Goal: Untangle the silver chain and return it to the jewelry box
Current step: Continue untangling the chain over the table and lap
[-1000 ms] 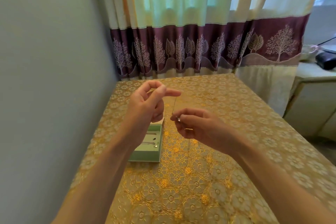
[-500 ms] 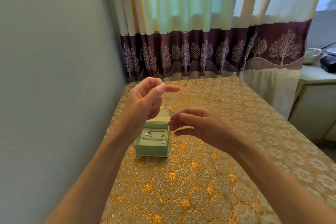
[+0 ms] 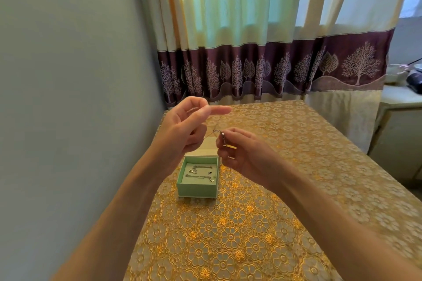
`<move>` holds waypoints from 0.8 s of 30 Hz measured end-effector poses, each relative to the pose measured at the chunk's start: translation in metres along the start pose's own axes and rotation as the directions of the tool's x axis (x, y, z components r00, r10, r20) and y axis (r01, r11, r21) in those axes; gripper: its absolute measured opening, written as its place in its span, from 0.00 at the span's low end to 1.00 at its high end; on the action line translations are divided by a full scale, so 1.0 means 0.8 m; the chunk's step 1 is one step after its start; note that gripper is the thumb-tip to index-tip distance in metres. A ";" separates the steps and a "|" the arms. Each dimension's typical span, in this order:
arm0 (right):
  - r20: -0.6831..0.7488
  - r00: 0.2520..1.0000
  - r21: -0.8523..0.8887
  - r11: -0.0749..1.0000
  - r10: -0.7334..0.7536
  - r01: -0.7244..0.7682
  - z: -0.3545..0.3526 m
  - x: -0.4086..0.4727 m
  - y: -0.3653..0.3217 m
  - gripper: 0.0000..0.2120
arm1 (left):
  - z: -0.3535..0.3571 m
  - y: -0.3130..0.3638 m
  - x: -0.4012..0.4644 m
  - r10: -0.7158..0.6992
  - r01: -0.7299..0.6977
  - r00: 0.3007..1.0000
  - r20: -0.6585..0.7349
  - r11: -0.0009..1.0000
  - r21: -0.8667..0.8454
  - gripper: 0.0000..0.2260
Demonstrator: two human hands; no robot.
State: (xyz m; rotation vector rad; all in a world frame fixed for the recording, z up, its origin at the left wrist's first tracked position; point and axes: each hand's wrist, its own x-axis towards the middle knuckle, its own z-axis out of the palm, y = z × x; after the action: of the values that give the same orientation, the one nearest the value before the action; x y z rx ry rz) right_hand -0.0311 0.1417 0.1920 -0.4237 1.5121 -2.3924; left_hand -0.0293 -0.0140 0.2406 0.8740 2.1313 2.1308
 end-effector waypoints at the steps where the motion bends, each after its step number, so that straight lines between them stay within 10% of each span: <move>1: -0.016 1.000 -0.019 1.000 -0.007 0.006 0.002 0.000 0.000 0.07 | 0.000 0.000 -0.001 -0.004 0.004 1.000 0.003 1.000 -0.007 0.05; 11: -0.165 0.972 -0.459 0.885 -0.168 0.076 0.013 -0.010 -0.010 0.06 | -0.005 0.005 -0.009 0.034 -0.033 0.998 -0.055 0.999 0.030 0.03; 24: -0.104 0.995 -0.235 0.972 -0.006 -0.018 0.009 -0.017 -0.014 0.06 | 0.002 -0.013 -0.022 0.064 -0.070 0.994 -0.094 0.996 -0.058 0.04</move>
State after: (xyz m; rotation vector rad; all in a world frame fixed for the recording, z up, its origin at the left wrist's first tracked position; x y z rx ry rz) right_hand -0.0165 0.1461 0.2040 -0.3477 1.8507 -2.2694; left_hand -0.0178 -0.0187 0.2241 0.8709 2.0941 2.2983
